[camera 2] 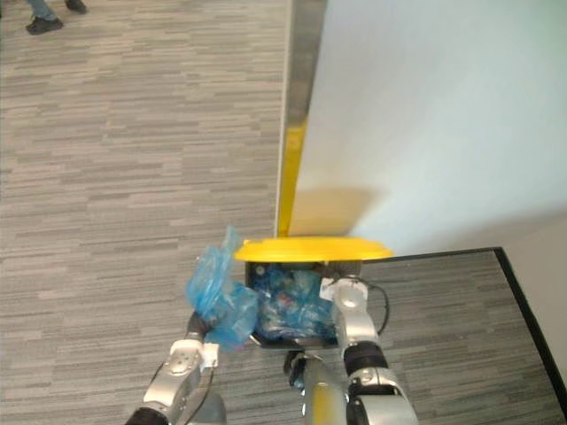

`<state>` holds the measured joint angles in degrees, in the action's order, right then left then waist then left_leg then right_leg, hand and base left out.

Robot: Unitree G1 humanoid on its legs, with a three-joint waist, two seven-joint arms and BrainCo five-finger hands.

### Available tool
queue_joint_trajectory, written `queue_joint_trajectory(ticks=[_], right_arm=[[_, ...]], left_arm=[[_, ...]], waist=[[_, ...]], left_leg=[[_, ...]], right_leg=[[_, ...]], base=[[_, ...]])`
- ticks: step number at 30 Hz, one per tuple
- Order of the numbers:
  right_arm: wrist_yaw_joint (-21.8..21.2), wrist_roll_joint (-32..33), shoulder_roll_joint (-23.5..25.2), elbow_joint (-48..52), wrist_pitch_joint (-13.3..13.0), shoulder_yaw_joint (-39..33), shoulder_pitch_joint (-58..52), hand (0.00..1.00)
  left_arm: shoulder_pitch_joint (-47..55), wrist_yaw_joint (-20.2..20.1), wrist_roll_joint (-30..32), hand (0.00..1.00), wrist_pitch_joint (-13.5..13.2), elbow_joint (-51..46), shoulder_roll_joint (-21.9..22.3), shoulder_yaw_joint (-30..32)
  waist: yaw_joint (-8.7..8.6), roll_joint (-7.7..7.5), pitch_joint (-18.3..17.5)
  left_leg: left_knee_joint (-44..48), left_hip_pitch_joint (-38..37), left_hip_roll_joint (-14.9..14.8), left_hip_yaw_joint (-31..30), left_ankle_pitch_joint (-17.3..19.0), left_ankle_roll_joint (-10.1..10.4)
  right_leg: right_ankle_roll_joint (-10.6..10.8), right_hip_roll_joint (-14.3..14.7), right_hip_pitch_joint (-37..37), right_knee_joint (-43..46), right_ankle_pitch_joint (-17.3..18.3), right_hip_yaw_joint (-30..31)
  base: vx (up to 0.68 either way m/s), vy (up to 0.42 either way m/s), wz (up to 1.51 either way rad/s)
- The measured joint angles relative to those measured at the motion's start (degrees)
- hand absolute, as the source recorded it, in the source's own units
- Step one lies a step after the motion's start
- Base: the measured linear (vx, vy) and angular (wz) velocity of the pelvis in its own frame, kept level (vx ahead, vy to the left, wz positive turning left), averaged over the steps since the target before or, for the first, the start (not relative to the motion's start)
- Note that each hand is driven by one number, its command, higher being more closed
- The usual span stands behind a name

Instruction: Gather rubbish on tea table into small bin, then transfer packed bag to large trash can.

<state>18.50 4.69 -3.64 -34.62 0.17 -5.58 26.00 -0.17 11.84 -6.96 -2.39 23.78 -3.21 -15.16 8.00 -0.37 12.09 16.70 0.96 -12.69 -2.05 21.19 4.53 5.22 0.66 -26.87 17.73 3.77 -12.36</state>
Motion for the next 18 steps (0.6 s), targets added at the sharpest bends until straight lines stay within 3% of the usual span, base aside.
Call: queue_joint_trajectory(ticks=[5,9,18], right_arm=[[0.10,0.49,0.14,-1.86,0.05,0.01,7.59,0.00],[0.10,2.22,0.14,-2.96,0.12,0.03,11.54,0.00],[0.85,2.59,0.17,-5.13,0.25,-0.94,17.68,0.00]], left_arm=[[-1.22,-0.07,-2.23,1.00,-0.17,-4.96,-0.66,-3.84],[-1.96,0.24,-3.41,1.00,-0.84,-8.59,-0.48,-8.33],[-11.60,0.71,-2.75,1.00,-1.89,-9.71,2.67,-13.17]], waist=[[0.01,-2.56,3.40],[0.38,-2.98,3.75],[-0.49,-3.64,5.91]], left_leg=[[0.18,-0.03,0.82,-0.14,1.16,-0.10],[0.34,0.95,0.93,-0.19,1.10,0.00],[4.22,3.21,-0.53,-0.09,1.84,1.39]], right_leg=[[-0.45,1.61,2.96,-8.09,-5.39,3.06],[-0.99,2.40,3.08,-11.28,-8.00,3.80],[-1.28,3.64,2.55,-11.60,-8.38,3.39]], base=[[-0.18,-0.016,-0.14],[-0.09,-0.032,-0.11],[-0.02,-0.027,-0.04]])
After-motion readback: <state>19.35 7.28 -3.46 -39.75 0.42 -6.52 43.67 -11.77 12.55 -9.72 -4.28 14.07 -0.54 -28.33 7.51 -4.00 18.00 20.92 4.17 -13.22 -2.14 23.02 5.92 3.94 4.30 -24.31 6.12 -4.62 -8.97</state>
